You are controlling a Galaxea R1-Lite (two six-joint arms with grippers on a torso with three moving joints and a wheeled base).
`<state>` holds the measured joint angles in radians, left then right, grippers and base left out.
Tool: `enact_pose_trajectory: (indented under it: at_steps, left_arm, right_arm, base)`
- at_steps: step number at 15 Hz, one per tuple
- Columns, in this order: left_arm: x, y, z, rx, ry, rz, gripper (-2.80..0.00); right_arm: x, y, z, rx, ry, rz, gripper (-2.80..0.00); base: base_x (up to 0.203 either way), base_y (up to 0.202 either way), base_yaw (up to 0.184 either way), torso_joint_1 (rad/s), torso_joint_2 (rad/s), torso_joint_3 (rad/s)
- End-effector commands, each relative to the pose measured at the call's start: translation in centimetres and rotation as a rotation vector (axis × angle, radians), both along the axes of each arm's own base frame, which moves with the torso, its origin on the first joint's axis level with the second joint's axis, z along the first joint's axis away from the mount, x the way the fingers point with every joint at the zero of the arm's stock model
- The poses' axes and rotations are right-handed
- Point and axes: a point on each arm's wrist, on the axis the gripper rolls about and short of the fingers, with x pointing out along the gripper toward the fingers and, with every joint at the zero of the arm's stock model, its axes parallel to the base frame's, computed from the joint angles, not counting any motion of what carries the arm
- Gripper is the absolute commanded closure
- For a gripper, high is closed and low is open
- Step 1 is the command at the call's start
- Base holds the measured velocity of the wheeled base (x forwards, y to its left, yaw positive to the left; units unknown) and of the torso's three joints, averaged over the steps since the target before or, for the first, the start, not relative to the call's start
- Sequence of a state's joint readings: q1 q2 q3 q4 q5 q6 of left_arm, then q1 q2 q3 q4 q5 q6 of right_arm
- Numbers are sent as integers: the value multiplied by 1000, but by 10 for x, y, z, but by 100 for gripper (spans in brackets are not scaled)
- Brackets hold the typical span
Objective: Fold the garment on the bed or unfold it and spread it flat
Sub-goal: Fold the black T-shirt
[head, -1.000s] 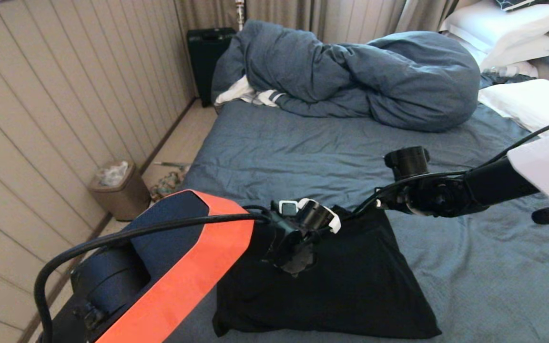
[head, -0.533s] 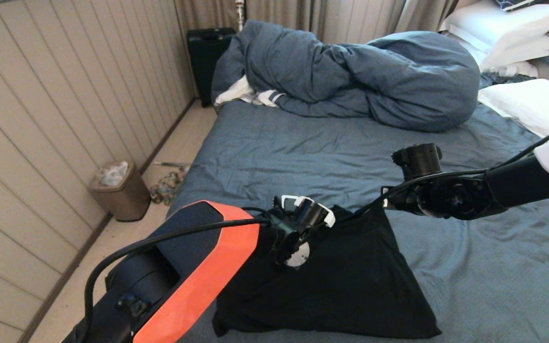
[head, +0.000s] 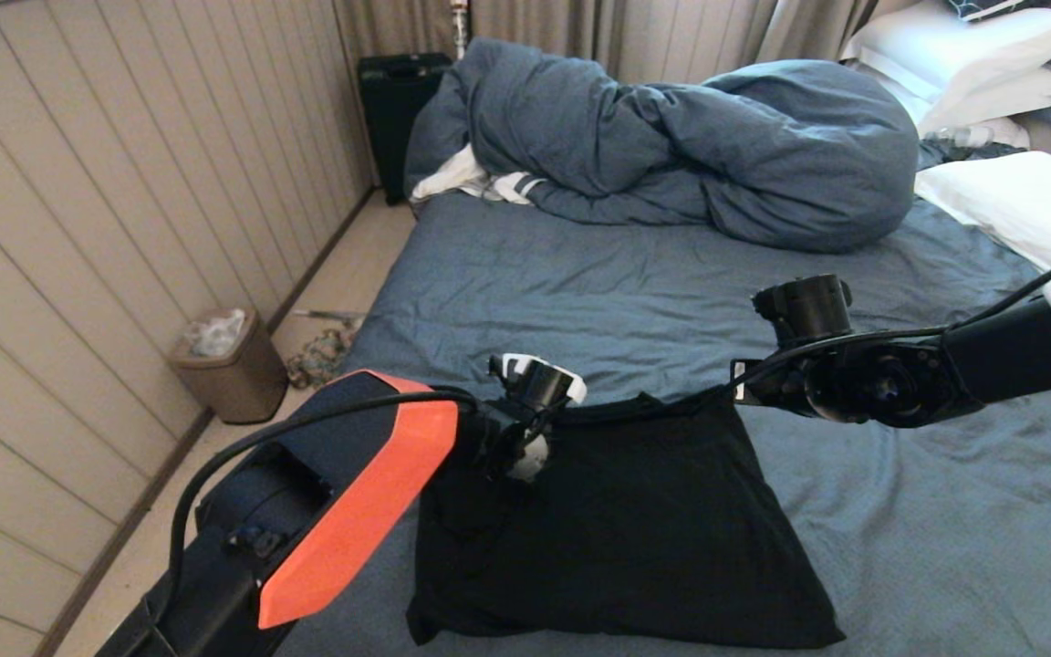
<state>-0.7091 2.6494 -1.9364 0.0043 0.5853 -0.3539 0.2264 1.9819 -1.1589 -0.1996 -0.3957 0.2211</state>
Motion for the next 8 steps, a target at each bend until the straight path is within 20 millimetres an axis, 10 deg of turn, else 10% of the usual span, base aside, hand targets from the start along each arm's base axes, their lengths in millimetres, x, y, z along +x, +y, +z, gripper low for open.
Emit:
enact_pose_trajectory:
  at_steps: [1, 8]
  left_arm:
    - [18, 22, 10, -5, -26, 48, 0]
    - [38, 52, 48, -28, -110, 98, 0]
  right_arm:
    - [-3, 1, 1, 1, -1, 3, 0]
    - [-3, 5, -7, 13, -41, 9, 0]
  base:
    - [0, 0, 0, 0, 0, 0]
    - [0, 0, 0, 0, 0, 0]
